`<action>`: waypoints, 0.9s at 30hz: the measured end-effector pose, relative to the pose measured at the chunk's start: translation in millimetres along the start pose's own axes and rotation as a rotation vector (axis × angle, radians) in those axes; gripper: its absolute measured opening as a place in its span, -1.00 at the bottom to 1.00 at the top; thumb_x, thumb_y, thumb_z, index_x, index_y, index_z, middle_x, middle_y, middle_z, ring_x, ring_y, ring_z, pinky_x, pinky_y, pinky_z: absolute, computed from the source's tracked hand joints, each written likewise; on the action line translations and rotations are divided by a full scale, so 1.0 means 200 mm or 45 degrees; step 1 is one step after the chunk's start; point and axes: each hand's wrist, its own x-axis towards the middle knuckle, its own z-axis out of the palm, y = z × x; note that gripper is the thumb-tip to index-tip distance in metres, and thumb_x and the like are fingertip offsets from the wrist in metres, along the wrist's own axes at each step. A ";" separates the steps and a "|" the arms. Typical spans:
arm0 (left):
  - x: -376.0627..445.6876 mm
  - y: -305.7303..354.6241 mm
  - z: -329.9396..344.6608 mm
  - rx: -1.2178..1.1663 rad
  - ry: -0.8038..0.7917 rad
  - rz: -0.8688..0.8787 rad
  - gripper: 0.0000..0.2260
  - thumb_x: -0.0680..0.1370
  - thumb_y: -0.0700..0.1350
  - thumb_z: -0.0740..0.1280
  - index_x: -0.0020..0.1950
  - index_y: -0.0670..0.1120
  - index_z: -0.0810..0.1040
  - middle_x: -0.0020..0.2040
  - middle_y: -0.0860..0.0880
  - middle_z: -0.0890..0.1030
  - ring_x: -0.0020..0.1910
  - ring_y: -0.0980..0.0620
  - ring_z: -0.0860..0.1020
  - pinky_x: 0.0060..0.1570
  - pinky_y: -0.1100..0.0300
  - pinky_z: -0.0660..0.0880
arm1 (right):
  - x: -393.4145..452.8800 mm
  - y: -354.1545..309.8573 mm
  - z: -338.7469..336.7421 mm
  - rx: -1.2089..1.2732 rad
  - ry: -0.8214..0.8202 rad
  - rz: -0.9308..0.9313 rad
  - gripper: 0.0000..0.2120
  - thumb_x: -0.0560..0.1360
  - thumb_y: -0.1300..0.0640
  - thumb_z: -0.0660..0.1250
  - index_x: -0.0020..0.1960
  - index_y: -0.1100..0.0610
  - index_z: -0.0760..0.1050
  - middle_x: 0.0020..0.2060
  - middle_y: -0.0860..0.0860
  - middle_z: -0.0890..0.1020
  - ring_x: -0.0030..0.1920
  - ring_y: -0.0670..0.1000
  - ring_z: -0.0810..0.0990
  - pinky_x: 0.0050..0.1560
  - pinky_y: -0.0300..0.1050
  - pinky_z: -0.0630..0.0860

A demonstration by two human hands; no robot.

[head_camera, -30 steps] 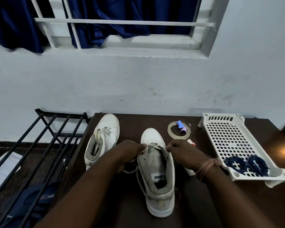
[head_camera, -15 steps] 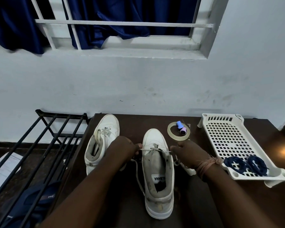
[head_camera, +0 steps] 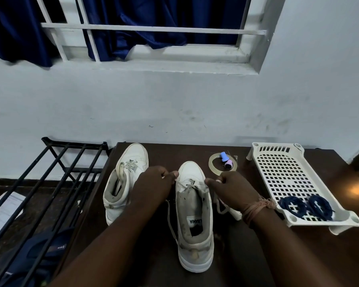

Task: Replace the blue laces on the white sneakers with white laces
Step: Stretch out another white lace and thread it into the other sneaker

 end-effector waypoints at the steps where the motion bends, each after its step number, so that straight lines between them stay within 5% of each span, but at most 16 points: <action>1: 0.00 0.02 0.00 -0.031 -0.001 0.005 -0.65 0.55 0.22 0.32 -0.22 -0.02 0.61 -0.28 0.06 0.66 -0.20 0.06 0.63 -0.04 0.04 0.57 | 0.00 -0.02 -0.01 0.059 0.018 -0.023 -0.54 0.52 -0.19 0.36 -0.39 0.06 0.33 -0.53 -0.10 0.43 -0.44 -0.12 0.41 -0.31 -0.17 0.31; 4: -0.03 0.05 0.00 0.101 0.088 0.007 -0.59 0.44 0.41 0.23 -0.12 0.11 0.63 -0.13 0.08 0.67 -0.04 0.01 0.63 0.07 0.00 0.56 | 0.02 -0.05 -0.04 0.082 0.105 -0.062 -0.55 0.49 -0.28 0.32 -0.36 0.00 0.28 -0.46 -0.12 0.43 -0.40 -0.11 0.44 -0.25 -0.18 0.34; 7: -0.08 0.10 0.01 0.363 0.222 0.044 -0.55 0.36 0.46 0.18 -0.14 0.16 0.63 -0.02 0.10 0.64 0.09 -0.03 0.58 0.14 -0.03 0.52 | 0.01 -0.05 -0.06 0.008 0.308 -0.124 -0.91 0.51 0.16 0.28 -0.13 0.18 0.48 -0.15 0.05 0.59 -0.13 0.05 0.58 -0.25 -0.31 0.31; 10: -0.11 0.13 0.01 0.217 0.071 0.085 -0.64 0.42 0.37 0.34 -0.23 0.09 0.62 -0.23 0.14 0.65 -0.11 0.13 0.61 -0.10 0.17 0.50 | -0.01 -0.07 -0.06 0.043 0.412 -0.200 -0.77 0.47 0.37 0.24 0.02 0.20 0.60 -0.05 0.00 0.64 0.06 0.05 0.60 -0.04 -0.27 0.37; 13: -0.13 0.13 0.02 0.007 -0.198 0.017 -0.76 0.41 0.18 0.50 -0.27 0.03 0.68 -0.34 0.12 0.67 -0.25 0.17 0.64 -0.15 0.18 0.56 | -0.03 -0.09 -0.04 0.161 0.359 -0.332 -0.80 0.48 0.32 0.32 -0.15 0.08 0.65 -0.26 -0.10 0.67 -0.13 -0.09 0.65 -0.01 -0.27 0.49; 15: -0.11 0.11 0.02 -0.045 -0.232 -0.014 -0.88 0.42 0.04 0.52 -0.25 0.02 0.73 -0.33 0.09 0.69 -0.23 0.11 0.67 -0.09 0.12 0.59 | -0.05 -0.12 -0.02 0.224 0.230 -0.382 -0.80 0.51 0.30 0.35 -0.09 0.06 0.69 -0.25 -0.11 0.69 -0.23 -0.18 0.64 -0.09 -0.36 0.49; 20: -0.10 0.07 0.02 -0.269 -0.263 -0.202 -0.92 0.45 -0.17 0.50 -0.25 -0.08 0.75 -0.20 -0.17 0.72 -0.27 0.00 0.59 -0.37 0.33 0.44 | -0.08 -0.17 0.06 -0.003 0.019 -0.458 -0.75 0.52 0.28 0.34 0.07 0.05 0.71 -0.01 -0.04 0.70 0.00 -0.11 0.63 0.08 -0.32 0.46; 24: -0.07 0.07 0.04 -0.248 -0.320 -0.328 -0.84 0.49 -0.15 0.47 -0.04 -0.25 0.71 -0.13 -0.21 0.67 -0.24 -0.05 0.59 -0.25 0.20 0.42 | -0.10 -0.16 0.11 -0.108 0.022 -0.427 -0.81 0.47 0.25 0.37 -0.05 0.05 0.72 -0.09 -0.04 0.72 -0.04 -0.04 0.64 0.02 -0.22 0.49; 27: -0.06 0.05 0.05 -0.238 -0.334 -0.448 -0.79 0.51 -0.07 0.46 0.00 -0.21 0.66 -0.24 -0.10 0.58 -0.34 0.02 0.49 -0.38 0.22 0.34 | -0.10 -0.16 0.14 -0.126 0.092 -0.420 -0.86 0.45 0.23 0.37 -0.12 0.05 0.69 -0.15 -0.04 0.70 -0.10 -0.02 0.62 -0.03 -0.17 0.51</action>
